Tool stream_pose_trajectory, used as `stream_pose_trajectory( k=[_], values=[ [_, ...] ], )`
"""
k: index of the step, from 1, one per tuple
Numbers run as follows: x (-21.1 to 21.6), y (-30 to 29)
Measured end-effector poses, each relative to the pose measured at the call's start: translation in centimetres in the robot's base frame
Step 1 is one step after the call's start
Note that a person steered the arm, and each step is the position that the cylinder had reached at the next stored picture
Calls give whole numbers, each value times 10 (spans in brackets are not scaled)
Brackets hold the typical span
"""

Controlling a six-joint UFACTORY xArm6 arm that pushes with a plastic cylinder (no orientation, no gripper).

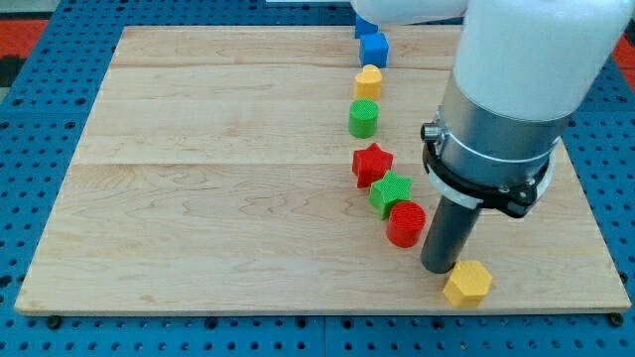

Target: Place red star above green star

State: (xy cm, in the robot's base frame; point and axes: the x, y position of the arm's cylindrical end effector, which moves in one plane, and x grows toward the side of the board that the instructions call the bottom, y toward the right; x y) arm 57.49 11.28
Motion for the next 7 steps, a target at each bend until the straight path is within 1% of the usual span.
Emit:
stream_pose_trajectory(
  k=[1, 2, 3, 4, 5, 6, 7],
  values=[
    [2, -67],
    [42, -96],
    [43, -93],
    [44, -50],
    [42, -74],
    [13, -58],
    [-15, -66]
  ],
)
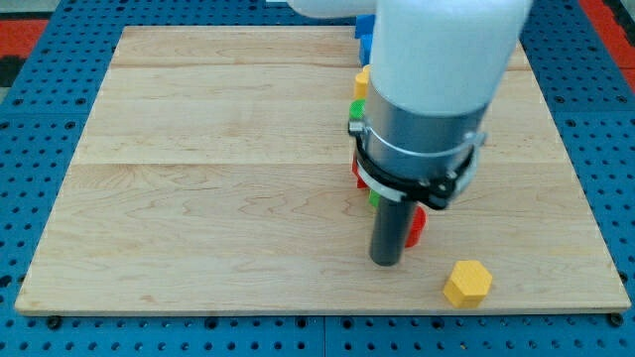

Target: Place red star above green star

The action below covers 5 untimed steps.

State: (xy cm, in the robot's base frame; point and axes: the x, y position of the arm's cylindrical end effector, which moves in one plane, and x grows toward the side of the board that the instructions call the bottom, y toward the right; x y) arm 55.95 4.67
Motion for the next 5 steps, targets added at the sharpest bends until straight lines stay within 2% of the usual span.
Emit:
stream_pose_trajectory(
  k=[1, 3, 4, 5],
  values=[
    [-17, -72],
    [-99, -10],
    [-126, 14],
    [-122, 18]
  ],
)
